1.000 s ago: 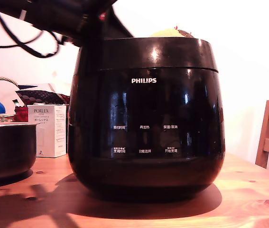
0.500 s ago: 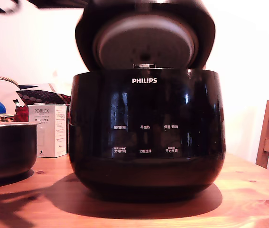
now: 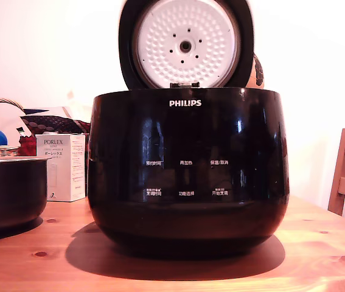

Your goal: Open the rice cooker by pressing the large metal button on the top of its lid with medium force

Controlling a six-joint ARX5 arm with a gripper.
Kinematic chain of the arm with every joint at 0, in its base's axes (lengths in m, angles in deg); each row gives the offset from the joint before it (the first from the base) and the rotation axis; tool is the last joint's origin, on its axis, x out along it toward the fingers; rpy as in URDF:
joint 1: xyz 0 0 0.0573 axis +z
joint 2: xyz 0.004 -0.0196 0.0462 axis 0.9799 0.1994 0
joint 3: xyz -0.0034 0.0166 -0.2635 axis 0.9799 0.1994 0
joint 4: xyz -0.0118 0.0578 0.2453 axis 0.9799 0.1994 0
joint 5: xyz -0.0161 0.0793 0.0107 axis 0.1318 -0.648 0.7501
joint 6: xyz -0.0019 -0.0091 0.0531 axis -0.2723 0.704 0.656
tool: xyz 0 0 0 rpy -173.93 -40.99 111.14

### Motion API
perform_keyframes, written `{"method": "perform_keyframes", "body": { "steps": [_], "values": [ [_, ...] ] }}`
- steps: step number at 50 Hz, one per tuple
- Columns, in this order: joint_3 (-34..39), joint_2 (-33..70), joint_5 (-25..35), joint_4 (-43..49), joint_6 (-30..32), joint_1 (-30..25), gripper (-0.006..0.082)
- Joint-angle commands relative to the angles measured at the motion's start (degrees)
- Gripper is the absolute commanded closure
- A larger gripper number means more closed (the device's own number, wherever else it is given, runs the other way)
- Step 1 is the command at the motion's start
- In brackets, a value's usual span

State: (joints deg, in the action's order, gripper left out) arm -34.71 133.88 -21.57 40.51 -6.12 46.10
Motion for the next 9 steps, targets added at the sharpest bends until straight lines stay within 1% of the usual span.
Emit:
{"method": "perform_keyframes", "body": {
  "steps": [1, 9],
  "values": [
    [1.25, -0.92, -0.15, 0.76, 0.17, 1.49, 0.0789],
    [1.25, -2.71, -0.13, 2.51, 0.15, 3.61, 0.0789]
  ]
}}
